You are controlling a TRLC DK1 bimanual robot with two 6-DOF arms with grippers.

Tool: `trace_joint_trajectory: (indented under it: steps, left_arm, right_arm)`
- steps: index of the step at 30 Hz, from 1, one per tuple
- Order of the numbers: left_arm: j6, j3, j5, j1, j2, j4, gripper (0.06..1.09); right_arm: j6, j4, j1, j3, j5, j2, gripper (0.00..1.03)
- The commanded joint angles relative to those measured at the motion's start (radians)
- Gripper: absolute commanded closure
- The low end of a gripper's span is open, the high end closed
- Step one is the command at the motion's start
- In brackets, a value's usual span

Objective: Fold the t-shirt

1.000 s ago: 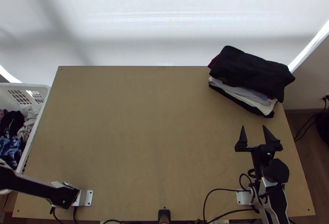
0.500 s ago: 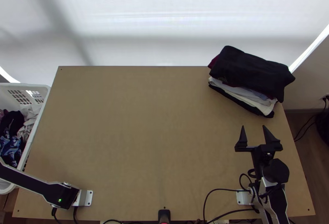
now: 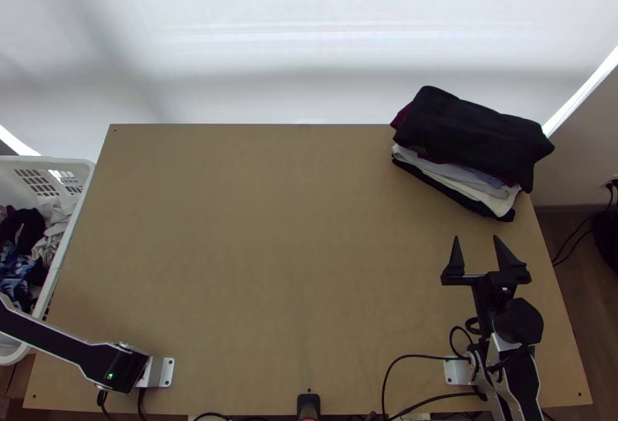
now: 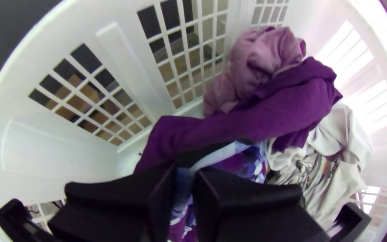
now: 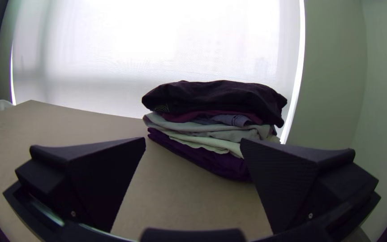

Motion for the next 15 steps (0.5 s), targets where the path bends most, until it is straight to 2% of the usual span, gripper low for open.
trace_joint_trajectory:
  steps: [1, 9, 15]
  left_arm:
    - [-0.043, 0.062, 0.027, -0.001, -0.107, 0.013, 1.05]
    - [-0.157, 0.065, 0.159, -0.043, -0.380, -0.036, 1.05]
    - [-0.216, 0.065, 0.208, -0.087, -0.575, -0.042, 1.05]
  right_arm:
    - [-0.014, 0.016, -0.004, -0.012, 0.001, -0.007, 0.04]
    - [-0.014, 0.016, -0.004, -0.010, 0.001, -0.007, 0.04]
    - [-0.014, 0.016, -0.004, -0.012, 0.001, -0.007, 0.04]
